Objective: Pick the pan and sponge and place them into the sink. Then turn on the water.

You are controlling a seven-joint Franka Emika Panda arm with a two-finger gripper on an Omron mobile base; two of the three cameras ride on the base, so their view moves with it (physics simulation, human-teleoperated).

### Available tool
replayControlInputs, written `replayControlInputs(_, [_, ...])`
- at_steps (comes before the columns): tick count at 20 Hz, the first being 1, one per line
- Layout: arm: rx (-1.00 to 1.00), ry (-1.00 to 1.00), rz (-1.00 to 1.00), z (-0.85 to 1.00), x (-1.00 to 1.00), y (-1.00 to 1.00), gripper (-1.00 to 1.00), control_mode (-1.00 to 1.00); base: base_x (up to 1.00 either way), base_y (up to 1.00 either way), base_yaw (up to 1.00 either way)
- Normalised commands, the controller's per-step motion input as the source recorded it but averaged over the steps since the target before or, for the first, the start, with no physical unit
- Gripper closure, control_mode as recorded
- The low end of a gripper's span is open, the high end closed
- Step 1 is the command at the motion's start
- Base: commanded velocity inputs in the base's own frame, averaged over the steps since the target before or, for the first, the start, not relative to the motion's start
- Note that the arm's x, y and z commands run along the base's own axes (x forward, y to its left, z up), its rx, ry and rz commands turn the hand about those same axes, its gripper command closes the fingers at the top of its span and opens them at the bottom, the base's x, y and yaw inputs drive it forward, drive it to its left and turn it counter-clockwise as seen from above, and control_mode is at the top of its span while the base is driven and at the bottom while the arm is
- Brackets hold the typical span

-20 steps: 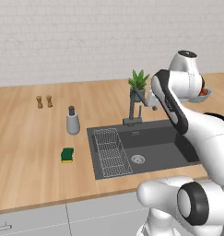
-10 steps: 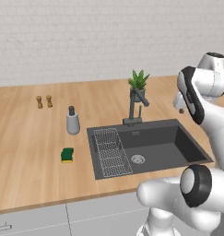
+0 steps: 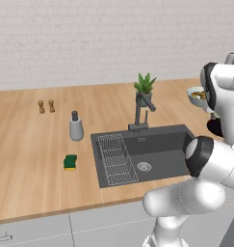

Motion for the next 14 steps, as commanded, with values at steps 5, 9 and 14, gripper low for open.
replayControlInputs(5, [0.00, 0.13, -0.01, -0.27, -0.06, -0.77, -1.00, -1.00, 0.00, 0.00, 0.00])
replayControlInputs(9, [0.00, 0.01, 0.00, -0.22, -0.01, -0.35, -1.00, -1.00, 0.00, 0.00, 0.00])
replayControlInputs(14, [0.00, 0.00, 0.00, -0.16, 0.00, -0.31, -1.00, -1.00, 0.00, 0.00, 0.00])
